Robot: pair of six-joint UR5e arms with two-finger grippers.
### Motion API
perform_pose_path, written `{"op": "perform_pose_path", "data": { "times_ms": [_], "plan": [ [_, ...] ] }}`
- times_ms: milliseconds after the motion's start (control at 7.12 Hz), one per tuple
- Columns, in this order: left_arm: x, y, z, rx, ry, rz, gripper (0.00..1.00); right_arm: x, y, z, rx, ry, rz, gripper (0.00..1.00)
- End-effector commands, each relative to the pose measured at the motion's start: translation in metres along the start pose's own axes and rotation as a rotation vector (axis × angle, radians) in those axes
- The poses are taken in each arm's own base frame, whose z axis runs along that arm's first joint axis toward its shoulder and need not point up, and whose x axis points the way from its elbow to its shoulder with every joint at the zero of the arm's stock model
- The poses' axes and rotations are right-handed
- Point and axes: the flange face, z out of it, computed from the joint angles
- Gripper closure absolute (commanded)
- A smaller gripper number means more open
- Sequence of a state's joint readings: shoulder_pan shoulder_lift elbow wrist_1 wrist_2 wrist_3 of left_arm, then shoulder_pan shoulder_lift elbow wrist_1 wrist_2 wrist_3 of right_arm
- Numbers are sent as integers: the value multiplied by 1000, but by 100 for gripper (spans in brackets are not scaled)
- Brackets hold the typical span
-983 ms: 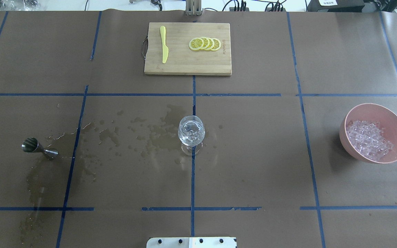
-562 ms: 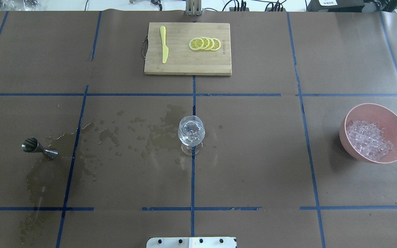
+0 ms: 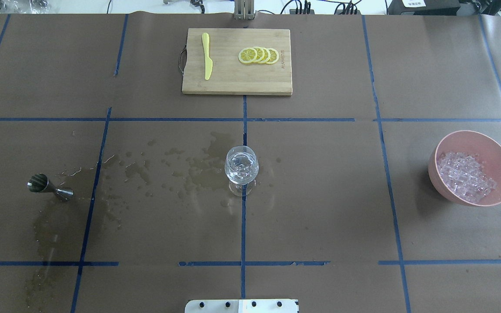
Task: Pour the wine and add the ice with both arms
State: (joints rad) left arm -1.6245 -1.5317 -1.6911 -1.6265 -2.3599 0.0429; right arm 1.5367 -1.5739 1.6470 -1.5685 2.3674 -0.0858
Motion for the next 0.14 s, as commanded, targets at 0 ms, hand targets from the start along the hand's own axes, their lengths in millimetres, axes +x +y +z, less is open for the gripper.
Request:
{"op": "perform_pose_path", "data": {
  "times_ms": [0],
  "plan": [
    [10, -15, -6, 17, 0, 26, 0, -6, -3, -5, 12, -9, -7, 0]
  ]
}}
